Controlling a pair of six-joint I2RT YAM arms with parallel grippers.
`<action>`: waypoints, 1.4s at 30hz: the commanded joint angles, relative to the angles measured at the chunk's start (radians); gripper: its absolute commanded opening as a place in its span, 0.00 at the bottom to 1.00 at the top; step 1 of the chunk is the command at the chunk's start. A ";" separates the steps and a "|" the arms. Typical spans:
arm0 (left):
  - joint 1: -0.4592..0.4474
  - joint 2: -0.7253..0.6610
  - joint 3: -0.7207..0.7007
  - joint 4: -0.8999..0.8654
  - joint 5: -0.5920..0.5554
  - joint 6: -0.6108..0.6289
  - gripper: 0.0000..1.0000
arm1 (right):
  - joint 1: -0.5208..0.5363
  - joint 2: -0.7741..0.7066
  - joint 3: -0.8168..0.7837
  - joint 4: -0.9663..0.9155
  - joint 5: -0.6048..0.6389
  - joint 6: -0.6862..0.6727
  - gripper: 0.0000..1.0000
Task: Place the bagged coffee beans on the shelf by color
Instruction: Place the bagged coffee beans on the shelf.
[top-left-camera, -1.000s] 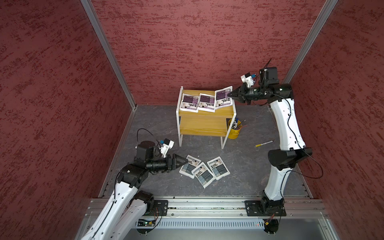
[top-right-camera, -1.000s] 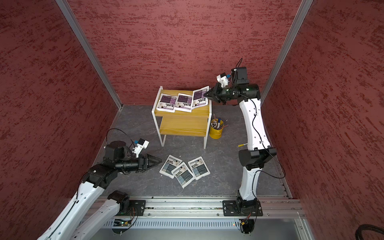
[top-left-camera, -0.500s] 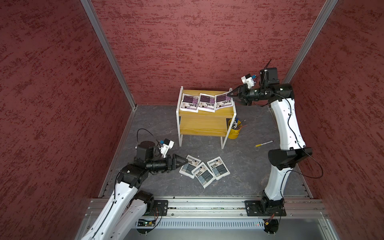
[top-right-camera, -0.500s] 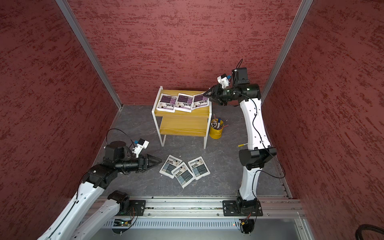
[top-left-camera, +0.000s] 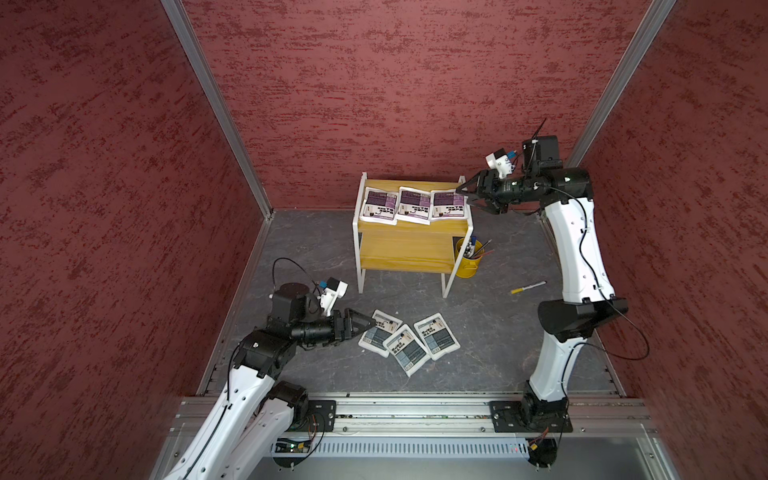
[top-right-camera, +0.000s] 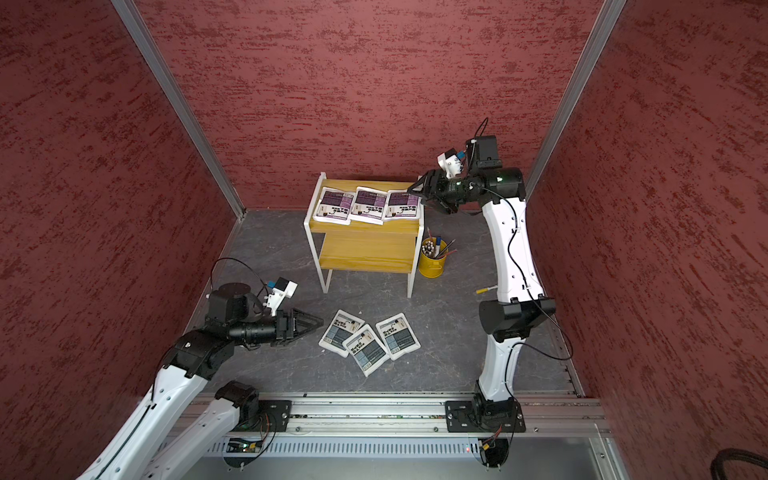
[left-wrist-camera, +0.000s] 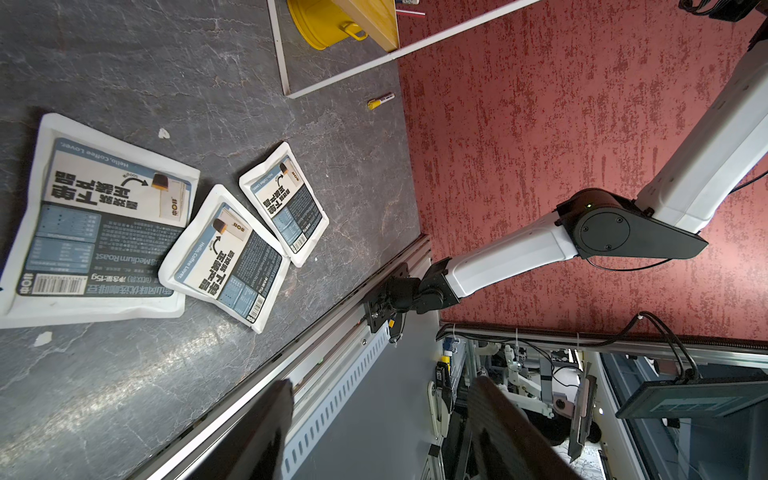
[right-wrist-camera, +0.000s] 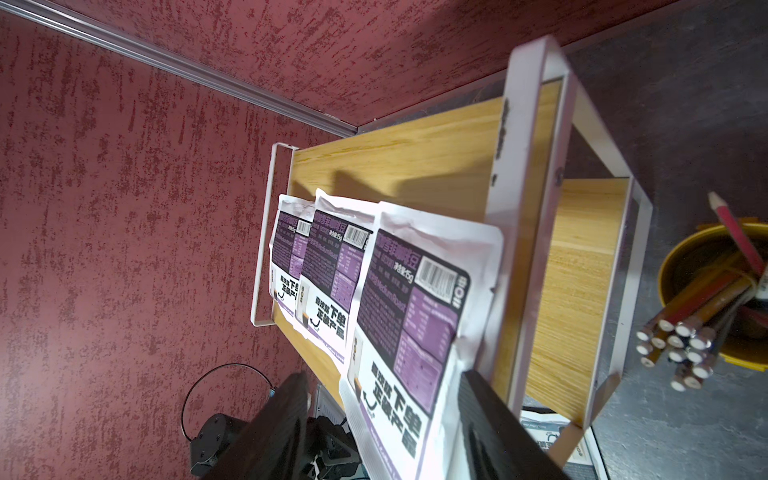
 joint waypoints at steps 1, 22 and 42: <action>0.010 -0.011 -0.022 -0.001 -0.003 0.017 0.70 | -0.003 -0.032 0.007 0.023 0.008 0.017 0.62; 0.010 -0.004 -0.027 0.002 -0.008 0.014 0.70 | 0.032 0.019 0.003 0.102 -0.009 0.058 0.62; 0.010 -0.006 -0.036 0.011 -0.008 0.021 0.72 | 0.032 -0.049 0.002 0.056 0.036 0.023 0.62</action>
